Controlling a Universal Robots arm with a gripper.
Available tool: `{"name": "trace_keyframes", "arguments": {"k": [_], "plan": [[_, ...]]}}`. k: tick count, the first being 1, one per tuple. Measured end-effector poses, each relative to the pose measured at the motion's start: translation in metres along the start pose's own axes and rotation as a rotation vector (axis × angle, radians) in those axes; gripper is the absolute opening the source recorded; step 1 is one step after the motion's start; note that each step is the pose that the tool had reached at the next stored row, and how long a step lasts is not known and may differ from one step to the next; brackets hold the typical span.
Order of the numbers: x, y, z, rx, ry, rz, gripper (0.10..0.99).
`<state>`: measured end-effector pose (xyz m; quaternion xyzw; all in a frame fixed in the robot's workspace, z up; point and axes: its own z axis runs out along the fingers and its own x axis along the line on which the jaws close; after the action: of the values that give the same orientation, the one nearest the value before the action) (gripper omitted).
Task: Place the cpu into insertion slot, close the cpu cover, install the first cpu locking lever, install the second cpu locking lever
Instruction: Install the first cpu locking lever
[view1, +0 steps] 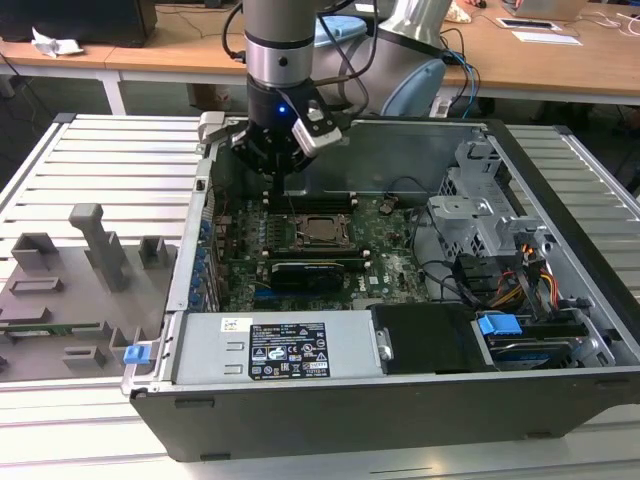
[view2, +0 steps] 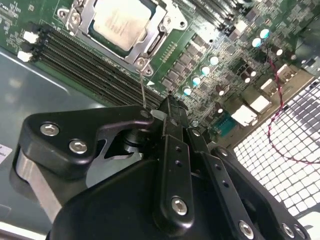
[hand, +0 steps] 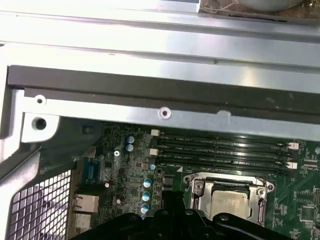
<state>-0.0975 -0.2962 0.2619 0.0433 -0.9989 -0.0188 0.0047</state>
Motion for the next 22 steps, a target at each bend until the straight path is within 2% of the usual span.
{"name": "trace_keyframes", "arguments": {"k": [6,13,22], "plan": [[-0.0015,0.0023,0.0003,0.000,0.0001,0.000,0.106],[-0.0151,0.0011,0.0003,0.000,0.0001,0.000,0.106],[-0.0364,-0.0008,0.0006,0.000,0.0001,0.000,0.106]]}}
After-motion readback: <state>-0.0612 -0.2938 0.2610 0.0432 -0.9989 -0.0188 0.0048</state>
